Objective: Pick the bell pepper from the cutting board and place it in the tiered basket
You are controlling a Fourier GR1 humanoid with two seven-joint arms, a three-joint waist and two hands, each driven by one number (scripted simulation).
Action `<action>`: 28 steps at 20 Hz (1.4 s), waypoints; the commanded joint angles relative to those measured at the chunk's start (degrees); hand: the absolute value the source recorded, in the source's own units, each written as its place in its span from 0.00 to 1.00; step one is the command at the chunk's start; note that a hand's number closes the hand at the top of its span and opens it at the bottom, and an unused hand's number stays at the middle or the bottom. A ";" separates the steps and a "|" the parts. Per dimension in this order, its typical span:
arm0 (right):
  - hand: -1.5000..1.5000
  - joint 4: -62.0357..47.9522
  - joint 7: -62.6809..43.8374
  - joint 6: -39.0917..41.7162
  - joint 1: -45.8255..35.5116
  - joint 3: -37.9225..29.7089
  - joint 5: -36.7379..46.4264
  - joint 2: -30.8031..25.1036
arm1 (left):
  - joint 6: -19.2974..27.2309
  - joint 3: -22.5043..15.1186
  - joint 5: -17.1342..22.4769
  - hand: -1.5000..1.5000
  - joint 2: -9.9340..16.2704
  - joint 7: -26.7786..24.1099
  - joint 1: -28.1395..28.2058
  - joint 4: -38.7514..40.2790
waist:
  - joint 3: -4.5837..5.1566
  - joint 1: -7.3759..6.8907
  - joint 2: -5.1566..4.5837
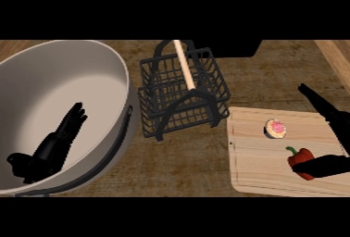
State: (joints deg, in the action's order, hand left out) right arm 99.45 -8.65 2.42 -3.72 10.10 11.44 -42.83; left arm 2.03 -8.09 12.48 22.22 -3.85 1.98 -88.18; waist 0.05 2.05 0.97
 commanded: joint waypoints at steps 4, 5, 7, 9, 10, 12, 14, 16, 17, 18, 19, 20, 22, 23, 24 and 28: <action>0.00 9.86 -16.00 16.03 0.38 4.32 6.69 -17.10 | -0.72 -1.91 0.43 0.50 -3.94 -0.48 -1.97 1.37 | 0.48 0.97 -0.54; 0.00 12.25 -19.35 18.58 -1.71 4.37 5.33 -17.59 | -0.02 -3.16 -1.16 0.50 -4.80 0.24 -3.04 2.74 | 0.44 0.63 -0.78; 0.00 17.04 -24.23 23.34 -1.55 3.79 0.97 -18.83 | -1.28 -2.44 -0.55 0.50 -4.48 0.39 -3.68 2.87 | 0.32 0.54 -0.72; 0.00 20.74 -30.81 23.76 -0.18 4.49 0.72 -17.51 | 0.11 -3.51 -2.46 0.50 -6.33 -0.45 -2.73 3.38 | 0.17 -0.06 -0.77; 0.00 24.54 -35.29 24.68 -0.90 5.16 -0.56 -16.42 | -1.91 -2.05 -1.10 0.50 -5.32 -1.42 -2.69 4.06 | 0.19 -0.39 -0.77; 0.00 25.28 -38.18 25.02 -0.96 6.19 0.06 -15.69 | -1.68 -3.05 -2.25 0.50 -7.15 -1.14 -6.19 6.62 | 0.15 -0.28 -1.00; 0.00 25.52 -39.94 23.38 0.47 7.96 2.15 -12.63 | -0.24 -3.43 -3.79 0.50 -8.53 -0.34 -7.69 7.60 | 0.05 -0.70 -1.09; 0.00 26.22 -40.89 23.12 1.54 5.76 3.55 -12.77 | -1.68 -3.68 -4.29 0.50 -8.11 -3.85 -1.71 5.24 | 0.00 -1.35 -0.93; 0.00 28.96 -43.00 21.37 2.34 6.63 5.11 -10.90 | -2.98 -1.99 -2.72 0.50 -6.75 -0.81 -5.59 5.25 | -0.01 -1.00 -0.91; 0.00 25.13 -42.29 21.35 -1.52 6.47 6.01 -9.82 | -3.59 -1.96 -3.08 0.50 -7.52 -2.51 -7.18 9.34 | 0.02 -1.39 -1.19; 0.00 26.20 -42.79 20.22 -0.41 6.76 8.27 -9.48 | -2.71 -2.50 -3.55 0.50 -8.49 -2.17 -6.68 8.59 | 0.00 -1.16 -1.10; 0.00 25.69 -42.01 19.79 2.52 7.91 12.07 -10.82 | -0.35 -3.80 -4.82 0.50 -9.94 -0.44 -5.97 6.24 | -0.05 -0.77 -1.00; 0.00 24.96 -44.76 21.69 2.53 9.80 13.78 -11.16 | -1.40 -2.91 -4.87 0.50 -9.57 -1.41 -6.38 8.28 | 0.00 -0.90 -1.15; 0.00 21.80 -46.51 20.89 1.15 12.25 15.30 -8.04 | -3.28 -2.58 -3.97 0.50 -8.59 -2.03 -5.18 6.59 | 0.00 -1.90 -1.24; 0.00 22.54 -46.70 21.80 3.35 11.46 14.81 -9.11 | -2.64 -1.74 -4.00 0.50 -8.29 -0.27 -6.16 6.29 | -0.02 -1.32 -1.10; 0.00 18.03 -43.86 20.09 4.61 12.91 16.80 -5.43 | -4.54 0.05 -3.25 0.50 -8.55 -1.74 -7.61 9.30 | -0.02 -1.42 -1.19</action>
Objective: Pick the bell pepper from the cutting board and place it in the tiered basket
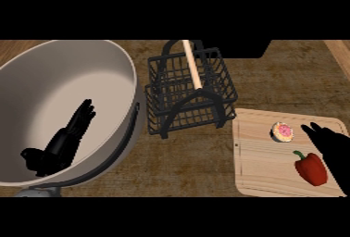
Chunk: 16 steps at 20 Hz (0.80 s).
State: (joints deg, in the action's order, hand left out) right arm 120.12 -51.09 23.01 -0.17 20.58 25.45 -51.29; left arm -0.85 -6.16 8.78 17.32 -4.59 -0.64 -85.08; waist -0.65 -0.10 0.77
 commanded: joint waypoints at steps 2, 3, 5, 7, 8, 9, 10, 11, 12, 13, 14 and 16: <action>0.00 -4.40 -0.91 -2.39 1.07 2.87 4.67 5.45 | 0.42 -5.21 -1.99 0.50 -6.03 -0.03 -2.02 2.13 | 0.64 0.40 -0.87; 0.00 -6.24 2.90 -3.27 1.82 1.57 5.98 5.29 | -0.01 -3.33 -2.08 0.50 -3.99 1.59 -3.04 0.70 | 0.62 0.37 -0.80; 0.00 -9.48 6.50 -3.74 0.61 0.59 5.87 6.06 | -1.06 -2.41 -1.81 0.50 -4.31 0.08 -3.95 4.10 | 0.64 0.34 -0.89; 0.00 -9.05 5.18 -4.19 2.06 1.58 8.91 6.21 | -1.38 -1.47 -2.46 0.50 -4.76 -3.45 -4.45 7.55 | 0.67 0.72 -0.90; 0.00 -11.80 7.72 -3.70 1.24 -1.36 6.95 4.58 | -0.04 -2.64 -3.20 0.50 -6.22 -2.09 -4.82 7.23 | 0.66 0.82 -0.97; 0.00 -8.82 5.82 -5.37 4.72 0.63 9.22 6.12 | -0.60 -1.80 -2.15 0.50 -5.31 0.14 -3.97 4.79 | 0.65 0.93 -0.79; 0.00 -8.34 5.90 -5.79 7.33 -0.02 8.79 5.79 | -0.51 -2.79 -3.03 0.50 -5.39 -1.00 -1.01 2.13 | 0.64 0.95 -0.70; 0.00 -9.44 5.11 -4.01 4.91 -1.34 8.47 5.45 | -0.28 -2.00 -2.85 0.50 -5.76 0.30 -4.29 4.19 | 0.66 0.90 -0.81; 0.00 -13.51 8.42 -6.67 4.23 -1.21 10.07 7.16 | -2.18 -1.63 -2.45 0.50 -4.60 -0.88 -2.77 3.69 | 0.64 0.48 -0.85; 0.00 -17.17 10.75 -5.90 2.61 -2.40 8.78 6.74 | -3.42 -0.76 -2.07 0.50 -4.40 -3.28 -3.31 7.24 | 0.65 0.43 -1.00; 0.00 -15.23 7.93 -5.08 2.43 -1.97 9.71 7.83 | -2.31 -1.94 -2.32 0.50 -5.30 -0.18 -1.52 3.16 | 0.65 0.25 -0.84; 0.00 -18.40 13.32 -5.96 3.98 -3.70 8.65 6.27 | 0.37 -3.40 -4.82 0.50 -7.85 -1.20 -3.07 3.68 | 0.63 0.56 -0.88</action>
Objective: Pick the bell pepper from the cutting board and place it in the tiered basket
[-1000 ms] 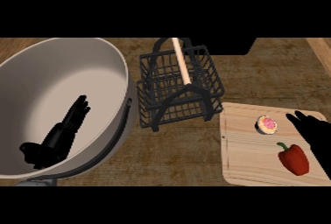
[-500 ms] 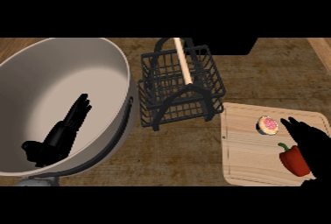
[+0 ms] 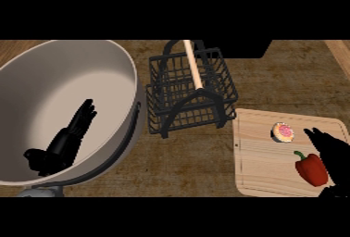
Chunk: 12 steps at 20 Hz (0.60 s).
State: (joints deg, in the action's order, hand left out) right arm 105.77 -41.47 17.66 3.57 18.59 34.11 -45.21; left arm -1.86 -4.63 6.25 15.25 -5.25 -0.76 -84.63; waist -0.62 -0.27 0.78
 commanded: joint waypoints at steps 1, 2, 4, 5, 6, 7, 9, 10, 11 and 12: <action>0.00 -5.39 4.93 -2.93 0.86 0.01 3.00 2.05 | -2.68 -1.35 1.42 0.50 -2.17 1.69 -3.68 2.90 | 0.59 0.55 -0.86; 0.00 -5.49 5.77 -3.97 1.76 0.52 3.32 2.58 | 0.29 -2.48 -0.75 0.50 -5.00 1.00 -5.58 6.19 | 0.60 0.97 -0.93; 0.00 -8.52 5.78 -2.46 -0.45 -0.06 3.19 3.43 | 0.19 -4.08 -1.48 0.50 -5.33 2.41 -3.35 1.21 | 0.58 0.41 -0.89; 0.00 -6.42 5.44 -0.95 -0.49 -0.90 2.28 2.63 | 0.85 -4.22 -3.60 0.50 -6.63 -3.03 -2.65 6.64 | 0.64 0.78 -0.93; 0.00 -10.88 7.36 -2.69 -2.14 0.55 4.54 4.02 | -0.58 -3.13 -2.13 0.50 -5.88 -1.64 -4.94 7.10 | 0.61 0.57 -1.05; 0.00 -9.26 5.29 -1.61 -2.09 1.35 4.50 5.57 | 0.17 -3.19 -1.55 0.50 -5.83 3.06 -4.90 2.67 | 0.60 0.45 -0.90; 0.00 -6.84 6.30 -2.13 1.16 -0.02 4.28 4.21 | -1.11 -2.68 -1.02 0.50 -5.59 1.94 -2.89 3.51 | 0.63 0.89 -0.79; 0.00 -11.60 9.37 -3.14 -0.53 -0.02 5.51 5.54 | -3.25 -0.16 0.21 0.50 -2.91 2.25 -3.86 2.98 | 0.61 0.45 -0.84; 0.00 -10.93 6.72 -1.56 -2.90 0.75 5.47 7.18 | -2.97 -1.21 -1.18 0.50 -4.34 -0.50 -5.21 6.33 | 0.63 0.53 -0.92; 0.00 -11.82 13.56 -5.50 2.34 -1.27 5.45 3.73 | -1.96 -2.09 -0.71 0.50 -4.46 4.77 -3.81 -0.02 | 0.57 0.79 -0.76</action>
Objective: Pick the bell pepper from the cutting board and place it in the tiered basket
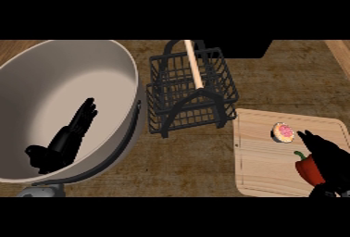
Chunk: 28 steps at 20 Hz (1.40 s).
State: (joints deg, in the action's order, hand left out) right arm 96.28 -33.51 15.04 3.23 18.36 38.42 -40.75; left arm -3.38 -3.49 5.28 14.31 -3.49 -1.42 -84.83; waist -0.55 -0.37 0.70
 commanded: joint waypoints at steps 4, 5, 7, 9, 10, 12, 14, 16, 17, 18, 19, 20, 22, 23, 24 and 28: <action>1.00 -4.17 9.93 -6.37 -1.28 -1.93 0.16 3.96 | -2.30 -2.77 0.04 0.50 -3.18 0.14 -1.10 1.89 | 0.51 0.52 -0.75; 1.00 -3.20 9.99 -5.45 -2.35 -2.03 0.66 3.48 | -1.36 -2.44 -0.81 0.50 -4.43 -1.50 -3.74 5.53 | 0.55 0.81 -0.81; 1.00 -5.89 11.58 -7.88 -2.91 -0.59 3.46 5.25 | -1.50 -2.56 -1.64 0.50 -4.75 -2.23 -4.70 6.77 | 0.56 0.76 -0.87; 1.00 -7.33 11.50 -8.06 -4.36 -1.15 3.93 6.97 | -0.85 -3.49 -2.61 0.50 -5.18 -1.13 -2.06 2.97 | 0.55 0.37 -0.77; 1.00 -5.56 14.61 -8.06 -1.69 -3.35 2.94 3.79 | -0.26 -2.38 -1.89 0.50 -5.67 -0.39 -2.47 3.68 | 0.56 0.74 -0.72; 1.00 -3.85 14.53 -9.00 -0.08 -2.30 3.55 4.88 | 1.87 -4.24 -3.79 0.50 -7.32 2.77 -4.00 2.01 | 0.54 1.04 -0.69; 1.00 -8.88 19.27 -8.08 -3.22 -4.30 2.22 3.86 | -1.40 -2.30 -1.62 0.50 -5.99 1.05 -4.34 3.73 | 0.54 0.60 -0.83; 1.00 -15.28 25.47 -5.43 -9.78 -6.52 0.24 1.34 | -0.50 -2.55 -3.48 0.50 -6.47 -1.10 -4.57 5.88 | 0.53 0.09 -1.08; 1.00 -17.59 29.37 -6.51 -8.81 -7.02 0.97 -0.72 | -0.84 -3.43 -3.16 0.50 -6.67 0.51 -2.84 2.80 | 0.49 0.00 -1.00; 1.00 -21.03 32.73 -3.60 -13.95 -10.30 -2.39 -3.19 | -1.40 -1.79 -2.23 0.50 -5.38 2.61 -6.31 3.71 | 0.45 -0.38 -1.34; 1.00 -24.78 35.72 -3.42 -15.00 -10.87 -1.94 -4.83 | -1.07 -3.92 -4.13 0.50 -6.55 -1.44 -1.71 2.47 | 0.45 -1.03 -1.34; 1.00 -27.14 38.40 -3.49 -17.40 -12.01 -3.01 -4.74 | -1.51 -2.89 -3.32 0.50 -6.29 0.11 -4.52 4.35 | 0.44 -0.77 -1.46; 1.00 -31.72 41.62 -5.78 -18.52 -11.10 0.29 -4.17 | -1.89 -1.98 -2.18 0.50 -5.71 3.40 -4.78 0.89 | 0.47 -0.54 -1.06; 1.00 -34.31 43.24 -7.34 -21.05 -12.39 0.17 -3.76 | -2.91 -1.44 -1.44 0.50 -5.51 1.77 -3.37 1.73 | 0.47 -0.81 -1.14; 1.00 -34.58 45.61 -7.89 -20.59 -12.83 0.51 -5.44 | -2.16 -2.65 -3.24 0.50 -6.74 0.27 -4.46 4.53 | 0.49 -0.24 -1.19; 1.00 -32.78 46.69 -6.85 -22.65 -17.97 -7.93 -0.46 | -1.29 -0.80 -2.53 0.50 -6.27 3.17 -5.16 2.09 | 0.51 0.71 -0.81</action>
State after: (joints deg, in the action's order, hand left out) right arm 64.13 9.67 7.60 -17.56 4.24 35.90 -43.29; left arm -5.20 -1.66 2.67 11.94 -2.01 -3.05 -84.92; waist -0.59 -1.04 0.43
